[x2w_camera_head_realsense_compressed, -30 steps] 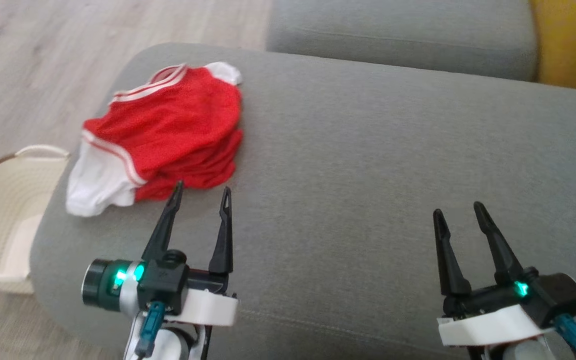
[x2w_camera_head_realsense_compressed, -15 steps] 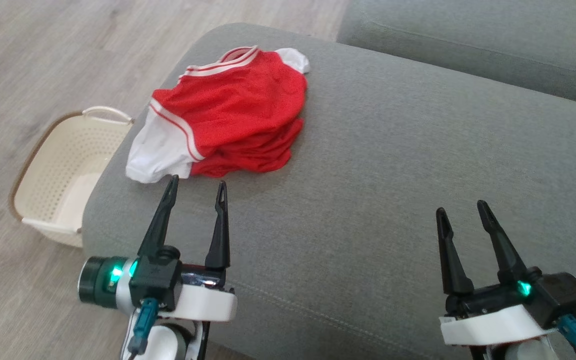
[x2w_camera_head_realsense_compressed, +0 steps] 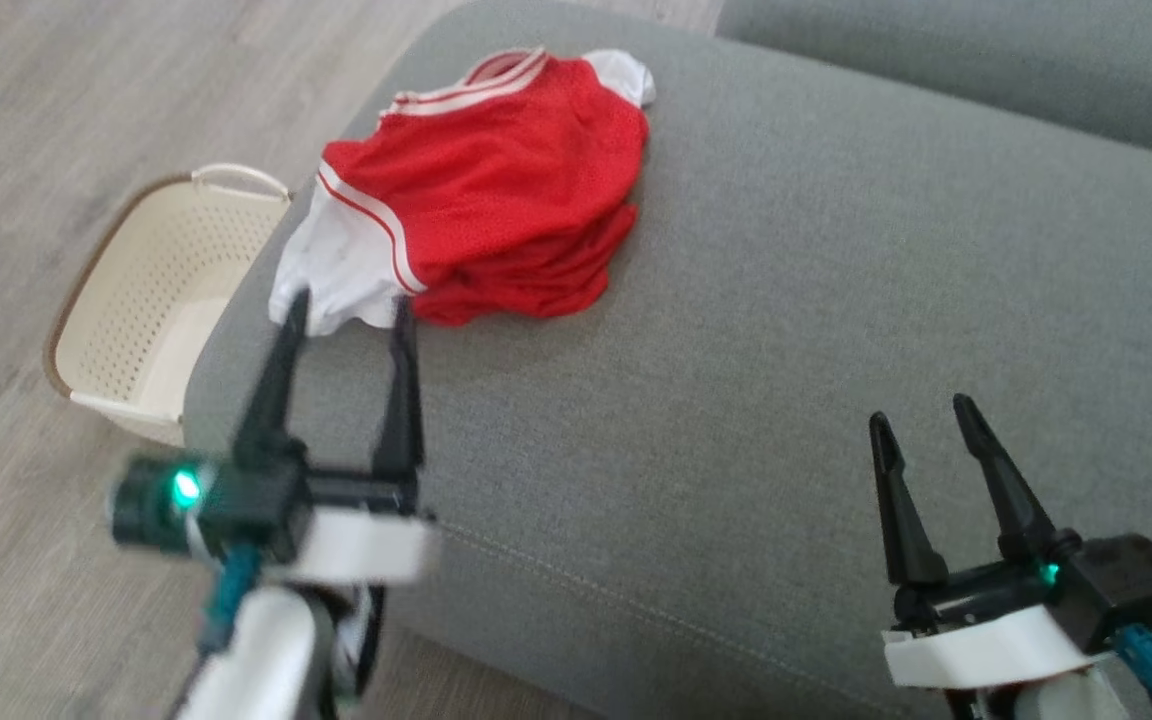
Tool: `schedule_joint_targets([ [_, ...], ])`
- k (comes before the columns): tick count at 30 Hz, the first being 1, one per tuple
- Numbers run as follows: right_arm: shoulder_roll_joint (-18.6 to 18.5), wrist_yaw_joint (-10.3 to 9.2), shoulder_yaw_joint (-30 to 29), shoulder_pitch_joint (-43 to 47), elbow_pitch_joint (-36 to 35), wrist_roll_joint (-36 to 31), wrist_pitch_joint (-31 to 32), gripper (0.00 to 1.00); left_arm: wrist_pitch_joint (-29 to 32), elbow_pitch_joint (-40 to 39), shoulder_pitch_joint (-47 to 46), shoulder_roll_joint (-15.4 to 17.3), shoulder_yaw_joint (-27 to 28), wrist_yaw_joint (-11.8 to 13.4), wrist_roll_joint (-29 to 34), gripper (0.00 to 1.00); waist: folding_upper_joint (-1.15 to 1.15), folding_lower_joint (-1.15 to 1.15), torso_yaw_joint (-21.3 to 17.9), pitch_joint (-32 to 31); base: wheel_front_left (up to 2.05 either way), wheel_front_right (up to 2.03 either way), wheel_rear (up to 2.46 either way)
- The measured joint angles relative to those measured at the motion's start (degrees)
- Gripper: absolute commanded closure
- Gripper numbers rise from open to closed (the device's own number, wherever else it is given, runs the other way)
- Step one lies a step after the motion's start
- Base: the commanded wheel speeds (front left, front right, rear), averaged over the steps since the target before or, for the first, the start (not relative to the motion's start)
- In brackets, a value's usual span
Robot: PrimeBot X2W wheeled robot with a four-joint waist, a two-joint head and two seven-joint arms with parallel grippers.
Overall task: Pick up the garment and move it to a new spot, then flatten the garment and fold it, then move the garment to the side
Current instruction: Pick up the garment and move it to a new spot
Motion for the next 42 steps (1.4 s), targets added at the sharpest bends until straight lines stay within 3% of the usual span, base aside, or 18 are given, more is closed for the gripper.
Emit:
schedule_joint_targets([
  [5, -2.47, 0.0, 0.4, -2.26, -0.75, -0.63, 0.0, 0.0, -0.43, 4.53, -11.59, 0.23, 3.81, -5.39, -2.77, 0.0, 0.0, 0.0, -0.92, 4.42, 0.0, 0.0, 0.0],
  [11, -5.94, 0.0, 0.75, -6.37, -1.33, -1.15, 0.0, 0.0, 0.08, 26.53, -29.26, 1.13, 6.78, -12.27, -6.64, 0.0, 0.0, 0.0, -2.4, 11.06, 0.0, 0.0, 0.0],
  [16, -8.22, 0.01, 1.38, -9.28, -2.09, -1.58, 0.0, 0.0, 6.49, 40.89, -45.97, 1.23, 7.42, -16.9, -10.53, 0.0, 0.0, 0.01, -4.01, 16.21, 0.0, 0.0, 0.0],
  [21, -9.1, 0.01, 2.33, -11.77, -3.58, -1.59, -0.02, 0.0, 16.21, 52.83, -56.39, 2.33, 5.97, -18.81, -13.43, 0.0, 0.0, 0.01, -6.12, 20.37, 0.0, 0.0, 0.0],
  [28, -9.58, 0.01, 2.5, -13.6, -4.58, -1.6, -0.25, 0.0, 29.06, 63.84, -61.36, 5.05, -0.77, -19.24, -16.61, 0.0, 0.0, 0.0, -9.37, 24.22, 0.0, 0.0, 0.0],
  [34, -9.55, 0.01, 2.4, -13.62, -4.69, -1.6, -0.25, 0.0, 29.67, 66.17, -61.83, 7.08, -4.26, -19.27, -20.0, 0.0, 0.0, 0.0, -10.9, 25.23, 0.0, 0.0, 0.0],
  [35, -9.54, 0.01, 2.37, -13.63, -4.69, -1.6, -0.25, 0.0, 28.99, 66.29, -61.83, 7.38, -4.82, -19.27, -20.42, 1.0, 0.0, 0.0, -10.99, 25.2, 0.0, 0.0, 0.0],
  [42, -8.75, 0.01, 2.25, -14.07, -4.65, -1.56, -0.25, 0.0, 15.41, 66.24, -61.82, 9.23, -6.14, -19.28, -20.03, 1.0, 0.0, 0.0, -11.01, 23.62, 0.0, 0.0, 0.0],
])
